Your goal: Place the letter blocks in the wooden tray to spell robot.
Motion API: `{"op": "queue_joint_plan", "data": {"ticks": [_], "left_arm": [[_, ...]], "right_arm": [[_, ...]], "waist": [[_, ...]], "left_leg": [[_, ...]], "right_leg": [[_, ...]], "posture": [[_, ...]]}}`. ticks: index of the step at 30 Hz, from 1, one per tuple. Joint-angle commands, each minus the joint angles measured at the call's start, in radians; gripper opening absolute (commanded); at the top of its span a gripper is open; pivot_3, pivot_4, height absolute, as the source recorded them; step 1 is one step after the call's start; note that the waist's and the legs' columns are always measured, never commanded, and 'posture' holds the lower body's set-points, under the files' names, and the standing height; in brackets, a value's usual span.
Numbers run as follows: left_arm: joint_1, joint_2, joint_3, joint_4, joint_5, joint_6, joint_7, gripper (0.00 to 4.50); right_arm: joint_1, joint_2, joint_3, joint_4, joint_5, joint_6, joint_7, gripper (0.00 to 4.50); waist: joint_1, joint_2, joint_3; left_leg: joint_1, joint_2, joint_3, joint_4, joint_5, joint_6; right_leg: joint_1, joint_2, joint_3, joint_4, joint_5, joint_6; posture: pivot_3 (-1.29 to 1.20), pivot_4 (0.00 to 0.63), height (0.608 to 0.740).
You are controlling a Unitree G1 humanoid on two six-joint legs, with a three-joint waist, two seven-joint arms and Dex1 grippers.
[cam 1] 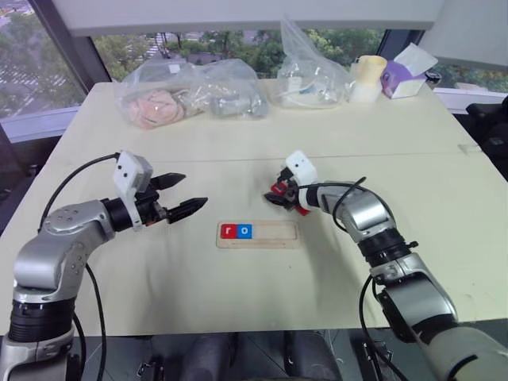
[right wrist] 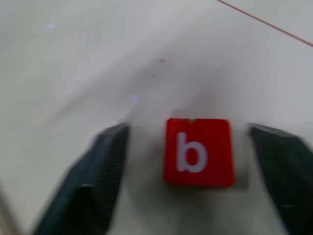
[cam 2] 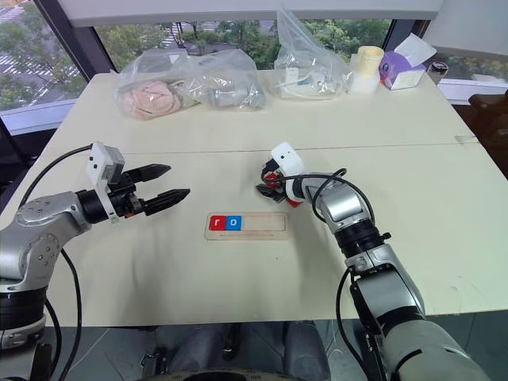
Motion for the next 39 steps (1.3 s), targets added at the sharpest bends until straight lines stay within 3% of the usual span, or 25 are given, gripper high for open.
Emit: {"op": "queue_joint_plan", "data": {"ticks": [1,2,9,19,23,26,34,39], "left_arm": [[0.002,0.014,0.015,-0.04,-0.007,-0.011,0.019,4.5],[0.004,0.019,0.009,-0.041,-0.003,-0.014,0.018,4.5],[-0.051,0.031,-0.085,-0.036,0.026,-0.038,-0.013,4.5],[-0.147,-0.035,-0.268,-0.055,0.039,-0.055,-0.058,4.5],[-0.171,-0.047,-0.334,-0.029,0.071,-0.081,-0.095,4.5],[-0.182,-0.064,-0.351,-0.002,0.072,-0.089,-0.112,4.5],[-0.165,-0.069,-0.398,0.049,0.121,-0.131,-0.148,4.5],[-0.148,-0.06,-0.382,0.047,0.123,-0.131,-0.149,4.5]], "right_arm": [[-0.009,0.033,-0.035,0.019,-0.027,-0.008,-0.045,1.67],[-0.01,0.039,-0.044,0.018,-0.029,-0.008,-0.051,1.21],[0.011,0.062,-0.188,-0.184,0.0,0.051,-0.167,1.22],[0.261,0.081,-0.546,-0.915,0.004,0.673,-0.441,1.22],[0.357,0.201,-0.635,-1.122,-0.04,0.893,-0.508,1.22],[0.396,0.306,-0.669,-1.162,-0.074,0.948,-0.543,1.22],[0.503,0.406,-0.624,-1.08,-0.108,0.822,-0.577,1.22],[0.517,0.388,-0.589,-1.076,-0.107,0.769,-0.57,3.7]], "waist": [[-0.001,0.0,0.0],[-0.001,0.0,0.0],[0.003,0.0,0.0],[0.004,0.0,0.0],[0.001,0.001,0.0],[0.001,0.002,-0.001],[0.004,0.002,-0.001],[0.003,0.002,-0.001]], "left_leg": [[0.0,0.0,0.0,0.0,0.0,0.0],[0.0,0.0,0.0,0.0,0.0,0.0],[0.0,0.0,0.002,-0.001,0.0,0.0],[-0.001,0.0,0.002,-0.002,0.0,0.0],[-0.001,0.001,0.004,-0.003,0.0,0.0],[0.0,0.002,0.004,-0.003,0.0,0.0],[0.0,0.002,0.005,-0.002,0.0,0.0],[0.001,0.002,0.005,-0.002,0.0,0.0]], "right_leg": [[0.0,0.0,0.0,0.0,0.0,0.0],[0.0,0.0,0.001,0.0,0.0,0.0],[-0.001,0.002,0.003,0.0,0.001,-0.001],[-0.003,0.001,0.005,0.0,0.001,0.0],[-0.005,0.002,0.006,0.001,0.001,-0.001],[-0.005,0.003,0.007,0.003,0.001,-0.001],[-0.005,0.002,0.008,0.002,-0.001,-0.005],[-0.005,0.002,0.009,0.002,-0.001,-0.005]], "posture": [[0.0,0.15,0.74],[0.0,0.15,0.74],[0.0,0.15,0.74],[0.0,0.15,0.74],[0.0,0.15,0.74],[0.0,0.15,0.74],[0.0,0.15,0.74],[0.0,0.15,0.74]]}}
